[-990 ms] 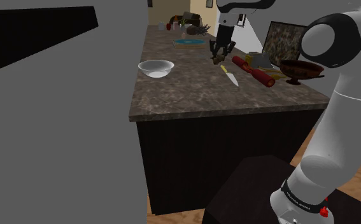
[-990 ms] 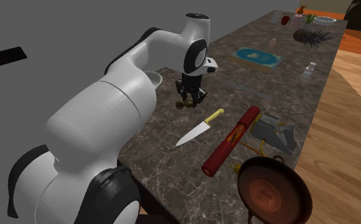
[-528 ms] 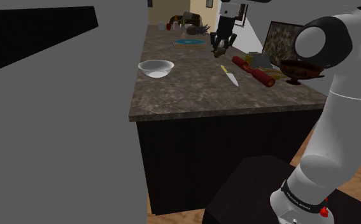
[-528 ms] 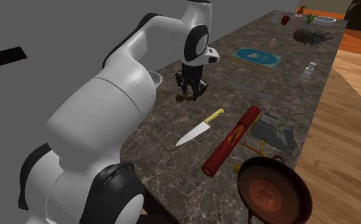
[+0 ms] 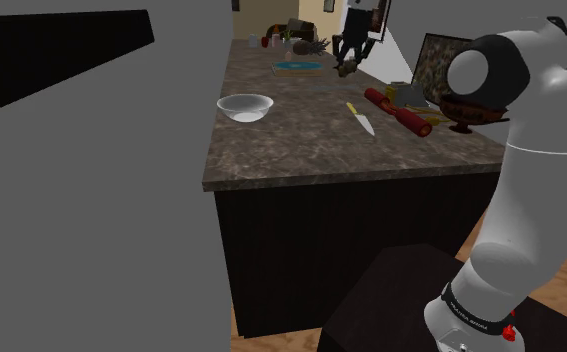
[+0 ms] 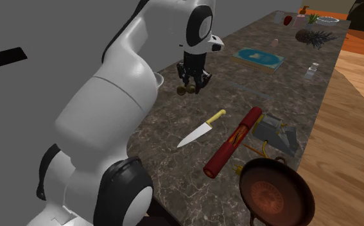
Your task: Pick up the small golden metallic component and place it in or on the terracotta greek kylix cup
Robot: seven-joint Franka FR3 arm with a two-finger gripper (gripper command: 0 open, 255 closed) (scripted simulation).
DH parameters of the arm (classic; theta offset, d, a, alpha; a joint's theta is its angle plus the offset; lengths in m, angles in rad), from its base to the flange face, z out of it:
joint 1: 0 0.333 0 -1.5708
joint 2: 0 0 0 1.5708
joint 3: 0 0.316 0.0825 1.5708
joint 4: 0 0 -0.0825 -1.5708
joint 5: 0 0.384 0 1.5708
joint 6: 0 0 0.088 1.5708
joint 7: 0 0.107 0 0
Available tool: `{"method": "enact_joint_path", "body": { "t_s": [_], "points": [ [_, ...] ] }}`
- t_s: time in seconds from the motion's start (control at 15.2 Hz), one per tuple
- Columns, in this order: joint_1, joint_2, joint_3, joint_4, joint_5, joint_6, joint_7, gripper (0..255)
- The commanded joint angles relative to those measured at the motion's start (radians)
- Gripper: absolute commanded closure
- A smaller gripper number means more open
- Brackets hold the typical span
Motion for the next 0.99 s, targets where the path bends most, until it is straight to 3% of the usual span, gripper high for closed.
{"method": "enact_joint_path", "body": {
  "t_s": [0.0,0.07,0.53,0.92],
  "points": [
    [-0.009,0.028,-0.001,0.073,0.008,-0.046,0.000,255],
    [-0.010,0.031,-0.001,0.080,0.009,-0.051,0.001,255],
    [-0.053,-0.188,-0.045,-0.220,-0.036,0.029,-0.118,255],
    [-0.105,-0.308,-0.095,-0.362,-0.067,0.049,-0.230,255]
  ]
}}
